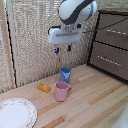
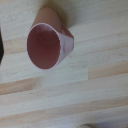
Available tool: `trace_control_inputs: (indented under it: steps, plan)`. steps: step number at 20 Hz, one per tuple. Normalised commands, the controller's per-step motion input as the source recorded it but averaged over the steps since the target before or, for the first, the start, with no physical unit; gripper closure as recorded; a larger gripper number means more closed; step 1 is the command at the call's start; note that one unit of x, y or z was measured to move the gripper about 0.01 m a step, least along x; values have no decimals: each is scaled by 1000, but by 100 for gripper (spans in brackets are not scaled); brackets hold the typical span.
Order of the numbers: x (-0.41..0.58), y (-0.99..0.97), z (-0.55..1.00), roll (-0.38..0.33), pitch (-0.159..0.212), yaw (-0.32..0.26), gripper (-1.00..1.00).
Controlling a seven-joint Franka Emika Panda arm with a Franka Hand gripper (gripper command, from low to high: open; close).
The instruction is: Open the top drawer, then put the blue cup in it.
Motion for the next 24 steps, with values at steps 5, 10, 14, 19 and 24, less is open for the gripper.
trace_control_inputs:
  steps: [5,10,14,19,24]
  plan:
    - [0,-200,485,-142,-32,83,-100]
    - [-42,-238,189,-305,-22,94,-100]
    - [-99,-244,6,-357,-10,112,-100]
    - [-98,-259,0,-374,0,97,-100]
    - [-41,-253,0,-375,0,72,-100]
